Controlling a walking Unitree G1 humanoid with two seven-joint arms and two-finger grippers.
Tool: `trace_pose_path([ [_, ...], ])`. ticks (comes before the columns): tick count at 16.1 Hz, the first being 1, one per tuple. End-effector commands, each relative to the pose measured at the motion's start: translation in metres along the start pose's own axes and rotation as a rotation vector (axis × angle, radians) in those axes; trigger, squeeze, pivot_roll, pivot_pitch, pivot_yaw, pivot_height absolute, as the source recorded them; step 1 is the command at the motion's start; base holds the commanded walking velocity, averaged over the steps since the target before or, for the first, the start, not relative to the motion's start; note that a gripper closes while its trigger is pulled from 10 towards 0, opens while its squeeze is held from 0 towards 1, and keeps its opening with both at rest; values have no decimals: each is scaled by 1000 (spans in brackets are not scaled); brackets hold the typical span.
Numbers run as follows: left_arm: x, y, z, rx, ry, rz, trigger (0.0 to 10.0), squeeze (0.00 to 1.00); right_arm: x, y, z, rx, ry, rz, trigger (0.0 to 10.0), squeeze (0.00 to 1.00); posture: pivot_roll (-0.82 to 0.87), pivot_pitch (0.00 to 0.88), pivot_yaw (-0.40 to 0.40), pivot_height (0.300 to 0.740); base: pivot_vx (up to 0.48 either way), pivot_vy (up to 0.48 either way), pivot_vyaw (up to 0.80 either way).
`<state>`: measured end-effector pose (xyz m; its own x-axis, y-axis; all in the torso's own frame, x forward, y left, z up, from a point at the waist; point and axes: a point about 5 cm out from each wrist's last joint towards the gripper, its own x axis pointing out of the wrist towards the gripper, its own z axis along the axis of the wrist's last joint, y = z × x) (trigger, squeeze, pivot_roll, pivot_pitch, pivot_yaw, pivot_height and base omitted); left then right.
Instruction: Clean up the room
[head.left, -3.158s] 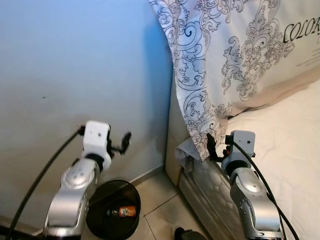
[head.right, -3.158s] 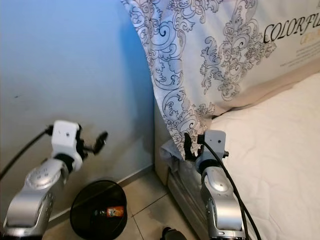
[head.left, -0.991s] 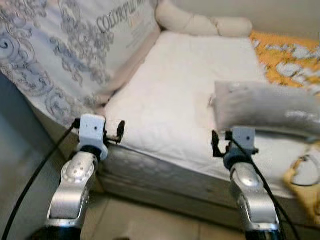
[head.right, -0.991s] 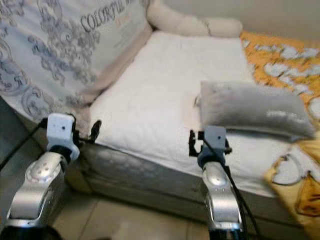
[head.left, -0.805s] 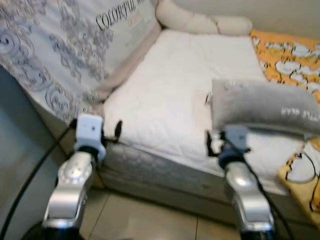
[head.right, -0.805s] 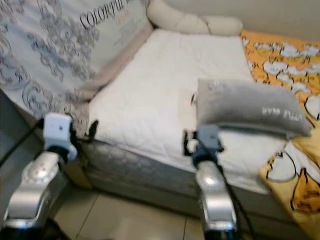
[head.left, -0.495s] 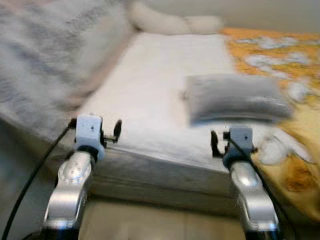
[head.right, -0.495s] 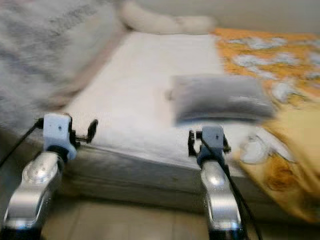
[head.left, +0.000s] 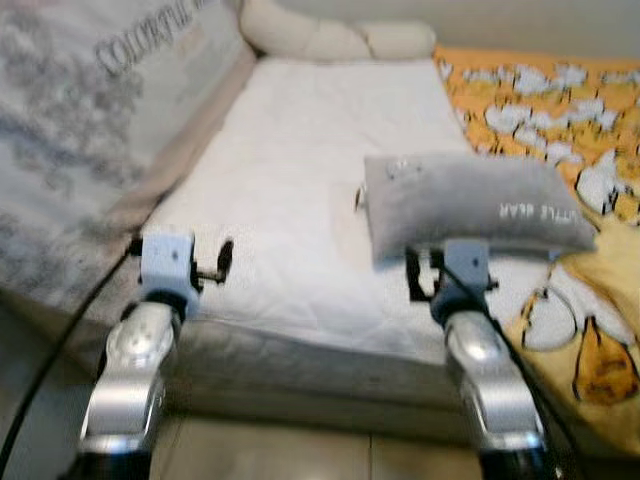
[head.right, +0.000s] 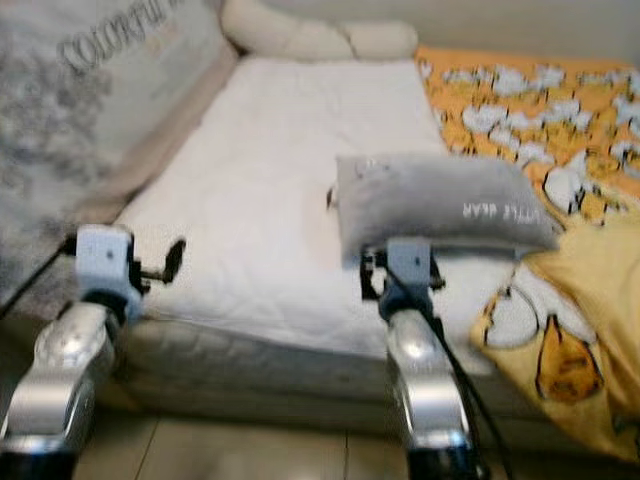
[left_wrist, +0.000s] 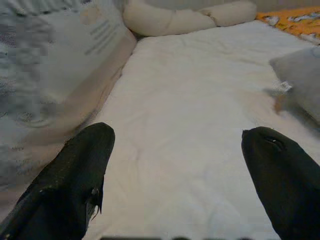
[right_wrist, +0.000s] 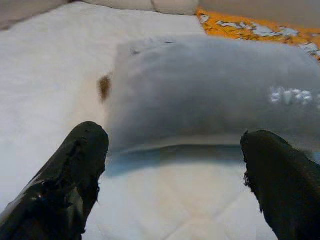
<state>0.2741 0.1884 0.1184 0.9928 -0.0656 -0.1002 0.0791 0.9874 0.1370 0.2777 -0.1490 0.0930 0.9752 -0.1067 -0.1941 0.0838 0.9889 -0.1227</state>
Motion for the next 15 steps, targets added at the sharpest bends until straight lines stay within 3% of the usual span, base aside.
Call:
trace_pose_path([
  [1, 2, -8, 2, -2, -11, -30, 10000, 0, 0, -7, -2, 4, 9, -25, 10000, 0, 67, 0, 22, 740, 382, 0, 0],
  [6, 2, -13, 1, 6, -12, -58, 10000, 0, 0, -7, -2, 8, -5, -20, 10000, 0, 62, 0, 22, 740, 382, 0, -755],
  [14, 1, -13, 0, 15, -16, -55, 10000, 0, -2, -3, -2, 17, -13, 29, 10000, 0, 66, 0, 19, 740, 368, 0, 0],
  [15, 1, -13, 0, 17, -15, -55, 10000, 0, -3, 0, -2, -38, -17, 60, 10000, 0, 66, 0, 19, 740, 356, 0, 0],
])
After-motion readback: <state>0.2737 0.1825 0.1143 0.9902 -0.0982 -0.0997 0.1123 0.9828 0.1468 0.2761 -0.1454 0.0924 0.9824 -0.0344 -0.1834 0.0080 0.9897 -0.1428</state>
